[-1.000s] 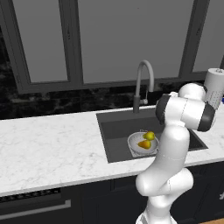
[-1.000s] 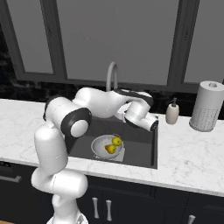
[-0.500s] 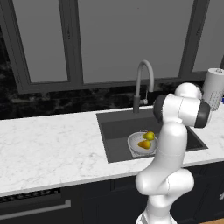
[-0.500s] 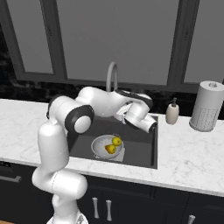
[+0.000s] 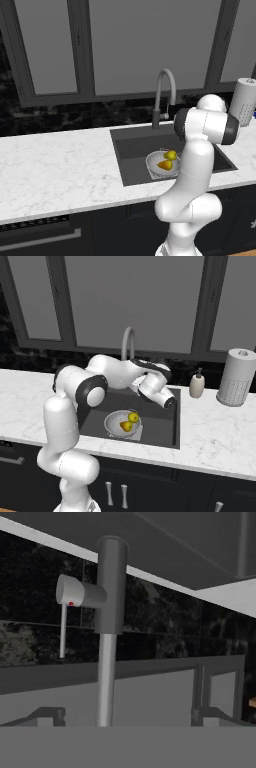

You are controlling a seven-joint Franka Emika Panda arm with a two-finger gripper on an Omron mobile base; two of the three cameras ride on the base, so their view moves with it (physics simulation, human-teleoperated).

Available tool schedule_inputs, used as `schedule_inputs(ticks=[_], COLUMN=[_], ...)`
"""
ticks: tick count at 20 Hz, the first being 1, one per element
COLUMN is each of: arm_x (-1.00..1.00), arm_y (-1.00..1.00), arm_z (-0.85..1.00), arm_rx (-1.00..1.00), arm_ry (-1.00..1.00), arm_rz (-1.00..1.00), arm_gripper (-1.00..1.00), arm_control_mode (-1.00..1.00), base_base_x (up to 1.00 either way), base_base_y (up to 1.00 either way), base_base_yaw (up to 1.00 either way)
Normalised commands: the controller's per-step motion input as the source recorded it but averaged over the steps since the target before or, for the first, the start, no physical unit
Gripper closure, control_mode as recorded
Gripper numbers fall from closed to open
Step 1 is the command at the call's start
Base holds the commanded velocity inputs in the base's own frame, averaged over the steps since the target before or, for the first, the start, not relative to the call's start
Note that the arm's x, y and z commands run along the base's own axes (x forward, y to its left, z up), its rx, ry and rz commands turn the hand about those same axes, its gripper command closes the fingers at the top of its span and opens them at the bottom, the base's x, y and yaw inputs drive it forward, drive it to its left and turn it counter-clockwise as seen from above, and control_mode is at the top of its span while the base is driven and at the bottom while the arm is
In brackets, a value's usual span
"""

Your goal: Put the colander in the sink, put the pear, pear in the colander, and turn on the sink faucet and pour water over the colander.

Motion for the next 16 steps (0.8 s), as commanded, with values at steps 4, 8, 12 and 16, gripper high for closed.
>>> schedule_inputs(ticks=[4,8,12,16], arm_x=[0.23,0.23,0.28,0.28], arm_y=[0.13,0.06,0.00,0.00], arm_z=[0.00,0.00,-0.13,-0.19], arm_rx=[0.00,0.00,0.00,0.00], arm_ry=[0.00,0.00,0.00,0.00], arm_rz=[-0.07,-0.06,-0.04,-0.02], arm_gripper=[-1.00,-1.00,-1.00,-1.00], arm_control_mode=[-1.00,-1.00,-1.00,-1.00], base_base_x=[0.00,0.00,0.00,0.00], base_base_y=[0.00,0.00,0.00,0.00], base_base_yaw=[0.00,0.00,0.00,0.00])
